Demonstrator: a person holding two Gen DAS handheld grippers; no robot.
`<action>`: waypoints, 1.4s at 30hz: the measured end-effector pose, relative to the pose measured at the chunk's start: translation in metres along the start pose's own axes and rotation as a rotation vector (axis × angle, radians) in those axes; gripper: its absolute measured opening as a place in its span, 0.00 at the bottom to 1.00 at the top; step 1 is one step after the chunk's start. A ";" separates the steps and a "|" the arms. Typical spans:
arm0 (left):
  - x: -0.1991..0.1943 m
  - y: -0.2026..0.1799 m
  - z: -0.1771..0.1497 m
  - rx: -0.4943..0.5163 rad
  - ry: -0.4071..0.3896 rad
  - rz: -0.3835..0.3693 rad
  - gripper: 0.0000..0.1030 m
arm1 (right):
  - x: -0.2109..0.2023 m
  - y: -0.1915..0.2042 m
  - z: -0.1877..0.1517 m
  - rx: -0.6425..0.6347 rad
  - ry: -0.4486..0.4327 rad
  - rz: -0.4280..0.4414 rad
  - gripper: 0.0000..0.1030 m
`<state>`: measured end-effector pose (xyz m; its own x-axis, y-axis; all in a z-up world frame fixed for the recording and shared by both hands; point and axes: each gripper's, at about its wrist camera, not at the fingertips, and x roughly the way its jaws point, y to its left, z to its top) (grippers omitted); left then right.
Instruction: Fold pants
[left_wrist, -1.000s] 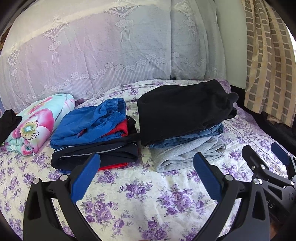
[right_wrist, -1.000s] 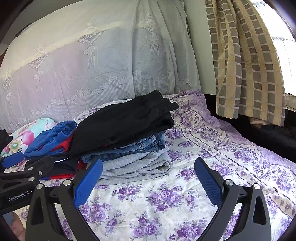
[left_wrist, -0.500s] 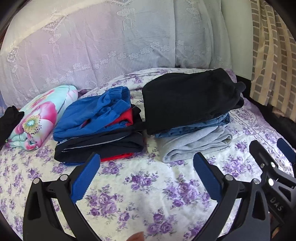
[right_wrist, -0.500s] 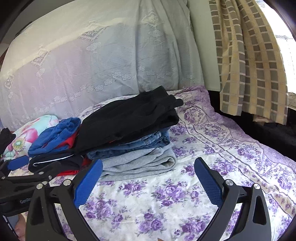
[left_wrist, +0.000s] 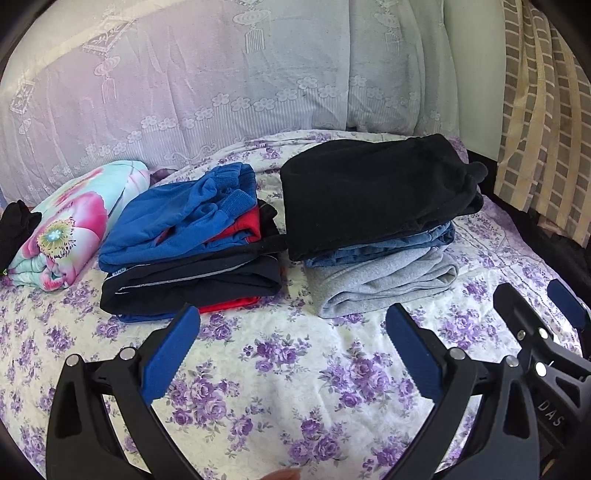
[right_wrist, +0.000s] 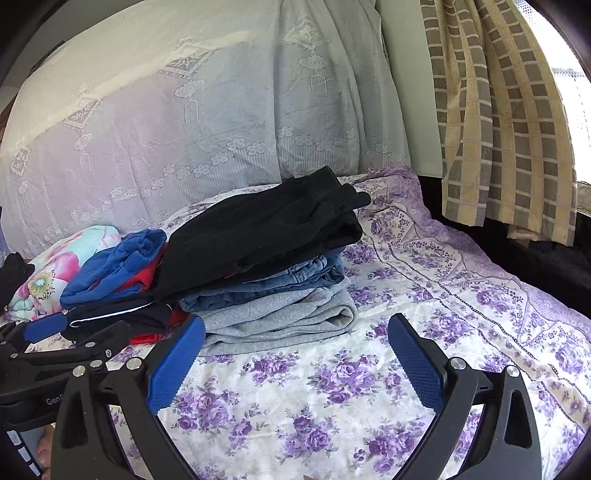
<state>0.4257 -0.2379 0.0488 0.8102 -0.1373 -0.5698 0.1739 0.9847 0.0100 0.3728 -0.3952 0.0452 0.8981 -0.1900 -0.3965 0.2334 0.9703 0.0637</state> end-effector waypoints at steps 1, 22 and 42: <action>0.000 0.000 0.000 0.000 0.002 0.001 0.96 | -0.001 0.000 0.000 0.002 0.002 0.000 0.97; 0.001 -0.001 0.000 -0.016 0.016 0.000 0.96 | 0.001 -0.002 0.000 0.007 0.006 0.006 0.97; -0.007 -0.002 0.001 0.000 -0.031 0.025 0.95 | -0.001 -0.003 0.000 0.022 -0.007 0.005 0.97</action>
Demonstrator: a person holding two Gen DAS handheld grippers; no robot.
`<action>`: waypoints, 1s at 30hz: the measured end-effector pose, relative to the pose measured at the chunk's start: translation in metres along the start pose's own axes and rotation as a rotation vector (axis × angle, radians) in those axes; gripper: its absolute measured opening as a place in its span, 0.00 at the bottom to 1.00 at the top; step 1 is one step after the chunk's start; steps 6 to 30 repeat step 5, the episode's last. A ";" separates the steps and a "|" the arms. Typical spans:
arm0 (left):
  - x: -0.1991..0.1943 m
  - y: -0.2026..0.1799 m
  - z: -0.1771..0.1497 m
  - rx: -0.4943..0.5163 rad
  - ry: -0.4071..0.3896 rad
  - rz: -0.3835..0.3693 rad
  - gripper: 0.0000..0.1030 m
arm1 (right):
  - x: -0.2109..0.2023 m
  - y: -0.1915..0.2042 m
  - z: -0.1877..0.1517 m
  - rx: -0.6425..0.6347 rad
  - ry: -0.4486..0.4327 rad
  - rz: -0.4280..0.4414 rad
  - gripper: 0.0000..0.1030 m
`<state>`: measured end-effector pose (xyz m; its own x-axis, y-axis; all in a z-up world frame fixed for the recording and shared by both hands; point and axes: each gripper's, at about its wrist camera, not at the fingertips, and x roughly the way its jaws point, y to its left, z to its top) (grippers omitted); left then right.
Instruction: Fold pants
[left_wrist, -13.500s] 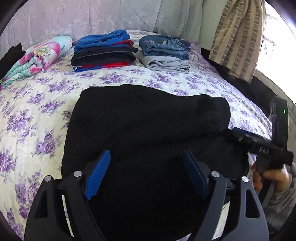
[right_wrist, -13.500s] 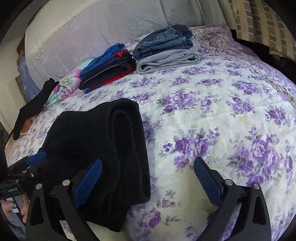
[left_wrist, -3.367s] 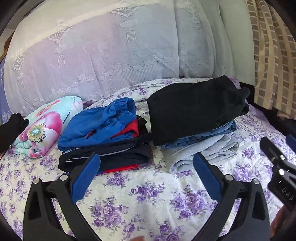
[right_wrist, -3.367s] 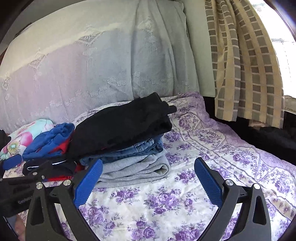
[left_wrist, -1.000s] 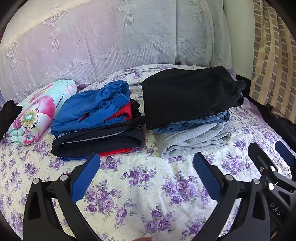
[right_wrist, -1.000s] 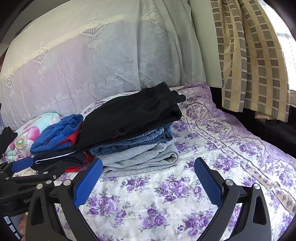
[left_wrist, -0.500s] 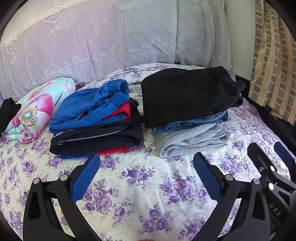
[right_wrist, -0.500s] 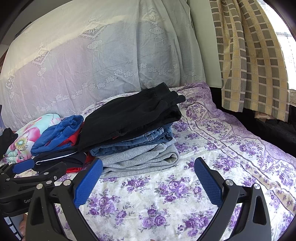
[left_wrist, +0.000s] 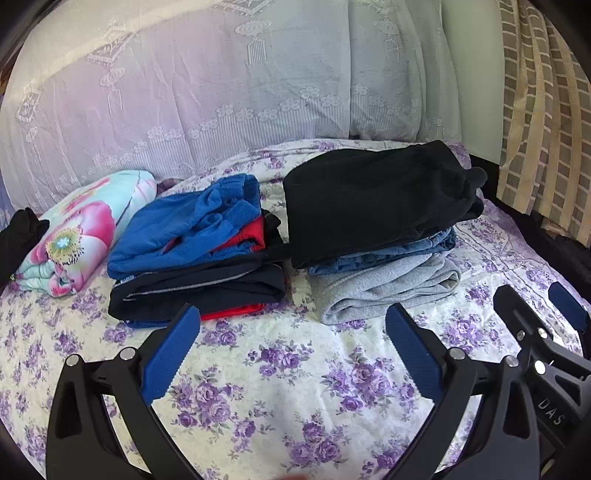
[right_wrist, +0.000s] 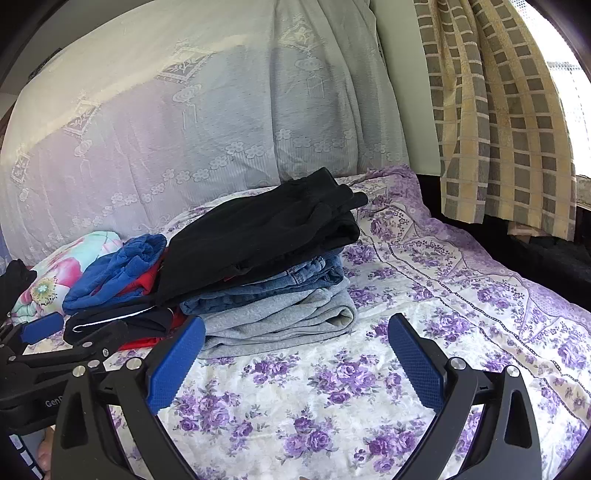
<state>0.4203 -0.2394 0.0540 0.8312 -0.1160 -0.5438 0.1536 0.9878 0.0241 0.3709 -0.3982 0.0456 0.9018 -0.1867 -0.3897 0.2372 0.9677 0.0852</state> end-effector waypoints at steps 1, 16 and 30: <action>0.001 0.000 0.000 -0.003 0.002 0.003 0.95 | 0.000 0.000 0.000 0.001 0.000 -0.001 0.97; 0.003 0.001 -0.001 -0.010 0.019 -0.013 0.95 | 0.000 0.000 0.000 0.000 0.001 -0.002 0.97; 0.003 0.001 -0.001 -0.010 0.019 -0.013 0.95 | 0.000 0.000 0.000 0.000 0.001 -0.002 0.97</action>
